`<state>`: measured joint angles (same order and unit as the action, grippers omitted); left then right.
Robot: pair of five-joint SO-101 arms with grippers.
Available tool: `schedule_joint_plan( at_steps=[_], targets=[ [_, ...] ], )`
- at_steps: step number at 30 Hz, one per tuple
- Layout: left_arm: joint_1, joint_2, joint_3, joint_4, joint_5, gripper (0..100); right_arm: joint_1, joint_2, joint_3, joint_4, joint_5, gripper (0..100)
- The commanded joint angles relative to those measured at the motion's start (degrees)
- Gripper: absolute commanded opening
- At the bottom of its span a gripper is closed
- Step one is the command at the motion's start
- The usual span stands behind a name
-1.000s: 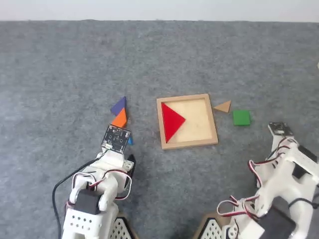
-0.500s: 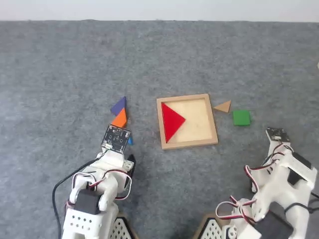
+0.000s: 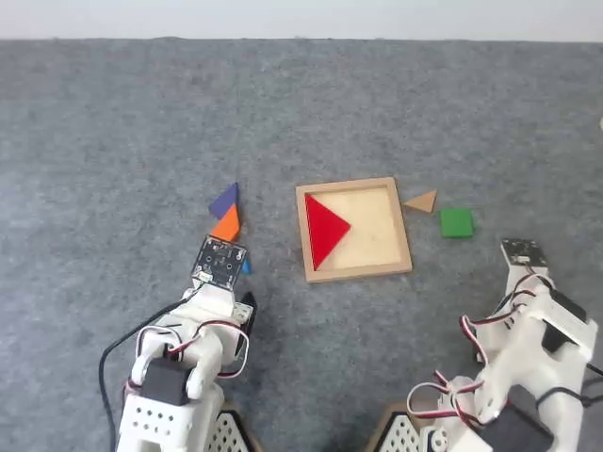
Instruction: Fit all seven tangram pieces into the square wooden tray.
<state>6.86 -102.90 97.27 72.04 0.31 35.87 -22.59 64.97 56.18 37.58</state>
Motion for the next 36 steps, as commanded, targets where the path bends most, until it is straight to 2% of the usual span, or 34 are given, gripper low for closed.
schedule_joint_plan(
  at_steps=[1,4,11,17,28,36],
  targets=[
    [-0.18,-1.23,-0.84,0.26,0.53,10,-1.54,-1.01,-0.09,-4.0,3.52,40.6],
    [-0.18,-1.23,-0.84,0.26,0.53,10,-1.54,-1.01,-0.09,-4.0,5.54,40.6],
    [-0.18,-1.23,-0.84,0.26,0.53,10,-1.27,-1.01,0.62,-2.33,3.87,40.4],
    [-0.18,-1.23,-0.84,0.26,0.53,10,-1.45,-1.01,0.62,-0.4,0.53,29.8],
    [-0.18,-1.23,-0.84,0.26,0.53,10,-1.27,-1.19,0.53,-0.13,0.0,29.2],
    [-0.18,-1.23,-0.84,0.26,0.53,10,-1.54,-1.63,-0.79,0.22,-3.08,29.1]
  ],
)
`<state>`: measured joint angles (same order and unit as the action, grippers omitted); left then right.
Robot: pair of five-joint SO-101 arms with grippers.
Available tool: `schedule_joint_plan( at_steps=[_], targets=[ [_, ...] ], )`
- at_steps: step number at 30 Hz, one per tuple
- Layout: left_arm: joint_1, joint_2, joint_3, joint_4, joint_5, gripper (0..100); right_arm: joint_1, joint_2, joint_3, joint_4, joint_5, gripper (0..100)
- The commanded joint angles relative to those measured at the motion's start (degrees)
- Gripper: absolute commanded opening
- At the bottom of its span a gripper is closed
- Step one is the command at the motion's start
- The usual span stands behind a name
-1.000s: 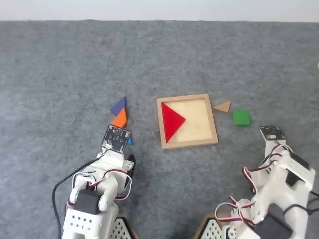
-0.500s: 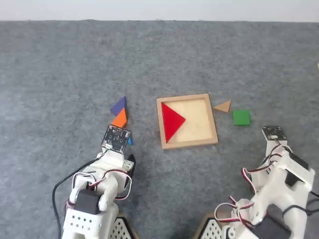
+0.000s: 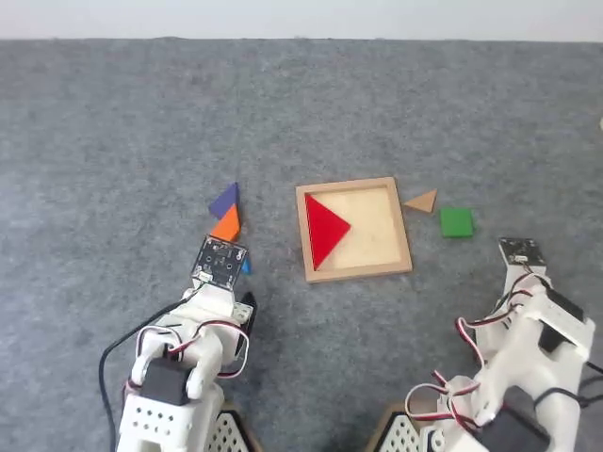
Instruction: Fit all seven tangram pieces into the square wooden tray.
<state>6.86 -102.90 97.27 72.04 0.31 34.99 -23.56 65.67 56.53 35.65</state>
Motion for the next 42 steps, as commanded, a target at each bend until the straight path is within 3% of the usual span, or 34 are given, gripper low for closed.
schedule_joint_plan(
  at_steps=[1,22,25,37,42],
  targets=[
    [-0.18,-1.23,-0.84,0.26,0.53,10,-0.66,-0.66,-1.49,-0.13,-1.14,28.4],
    [-0.18,-1.23,-0.84,0.26,0.53,10,-1.8,-0.66,-14.24,5.85,-5.27,25.8],
    [-0.18,-1.23,-0.84,0.26,0.53,10,-6.64,-0.66,-17.32,7.08,-6.95,25.8],
    [-0.18,-1.23,-0.84,0.26,0.53,10,-31.6,0.31,-37.27,13.14,-27.52,25.6],
    [-0.18,-1.23,-0.84,0.26,0.53,10,-41.54,7.96,-43.34,13.14,-33.14,25.6]
  ],
)
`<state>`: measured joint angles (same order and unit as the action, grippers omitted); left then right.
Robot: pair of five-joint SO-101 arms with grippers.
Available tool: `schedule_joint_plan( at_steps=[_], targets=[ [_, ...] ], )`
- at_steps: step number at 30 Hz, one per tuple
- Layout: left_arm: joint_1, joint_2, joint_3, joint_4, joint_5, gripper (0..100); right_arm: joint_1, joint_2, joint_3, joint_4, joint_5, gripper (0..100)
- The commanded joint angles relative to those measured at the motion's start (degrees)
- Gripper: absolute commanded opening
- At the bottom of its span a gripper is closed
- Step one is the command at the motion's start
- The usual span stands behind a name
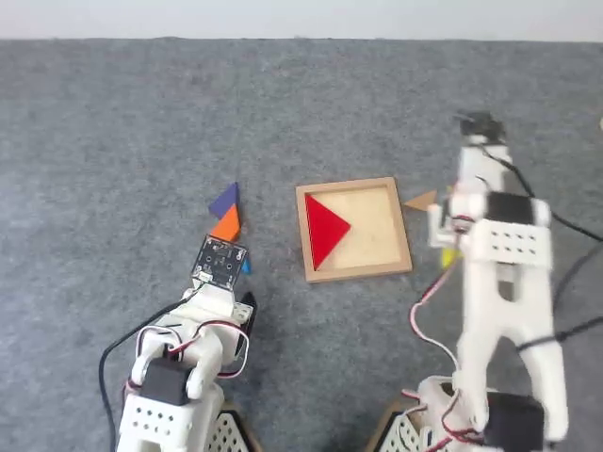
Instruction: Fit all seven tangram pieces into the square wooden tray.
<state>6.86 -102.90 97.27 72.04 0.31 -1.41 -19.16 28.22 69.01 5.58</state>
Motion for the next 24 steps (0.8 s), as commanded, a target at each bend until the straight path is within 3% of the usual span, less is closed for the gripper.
schedule_joint_plan(
  at_steps=[1,12,24],
  targets=[
    [-0.18,-1.23,-0.84,0.26,0.53,10,-6.55,6.02,-7.74,0.48,-4.66,25.6],
    [-0.18,-1.23,-0.84,0.26,0.53,10,-9.89,29.32,-26.64,-5.85,-25.05,25.9],
    [-0.18,-1.23,-0.84,0.26,0.53,10,-16.66,45.93,-44.31,-5.67,-44.48,25.7]
  ],
)
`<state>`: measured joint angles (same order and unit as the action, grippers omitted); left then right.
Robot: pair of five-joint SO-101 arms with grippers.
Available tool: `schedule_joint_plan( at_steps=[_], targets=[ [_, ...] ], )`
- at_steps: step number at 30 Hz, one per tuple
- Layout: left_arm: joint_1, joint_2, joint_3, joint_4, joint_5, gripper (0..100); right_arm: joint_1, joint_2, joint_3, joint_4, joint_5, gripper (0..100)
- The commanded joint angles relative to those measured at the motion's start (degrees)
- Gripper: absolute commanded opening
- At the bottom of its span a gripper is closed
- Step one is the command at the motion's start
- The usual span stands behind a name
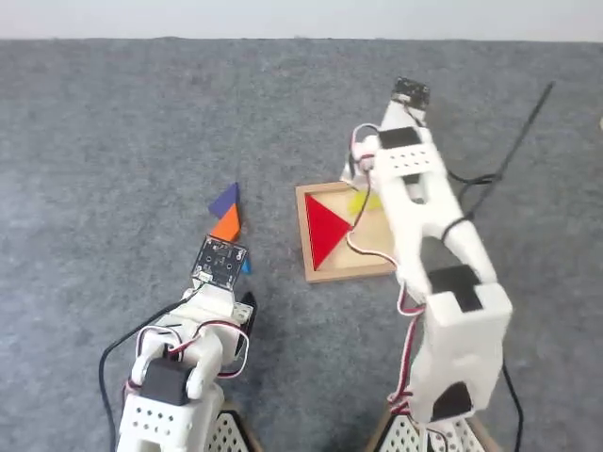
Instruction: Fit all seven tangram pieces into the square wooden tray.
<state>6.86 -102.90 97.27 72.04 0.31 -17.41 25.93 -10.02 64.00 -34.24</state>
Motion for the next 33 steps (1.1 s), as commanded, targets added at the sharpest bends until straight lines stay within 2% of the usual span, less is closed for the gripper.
schedule_joint_plan(
  at_steps=[1,11,18,23,28,33],
  targets=[
    [-0.18,-1.23,-0.84,0.26,0.53,10,-0.66,2.07,-7.38,-0.4,-6.33,25.7],
    [-0.18,-1.23,-0.84,0.26,0.53,10,-2.77,5.76,-8.88,1.89,-12.57,25.6],
    [-0.18,-1.23,-0.84,0.26,0.53,10,-6.55,5.93,-9.14,1.45,-12.04,26.0],
    [-0.18,-1.23,-0.84,0.26,0.53,10,-6.99,5.93,-9.05,1.27,-9.23,30.1],
    [-0.18,-1.23,-0.84,0.26,0.53,10,-6.46,6.02,-8.79,1.98,-14.68,19.0],
    [-0.18,-1.23,-0.84,0.26,0.53,10,-6.02,6.02,-8.79,2.24,-17.67,18.4]
  ],
)
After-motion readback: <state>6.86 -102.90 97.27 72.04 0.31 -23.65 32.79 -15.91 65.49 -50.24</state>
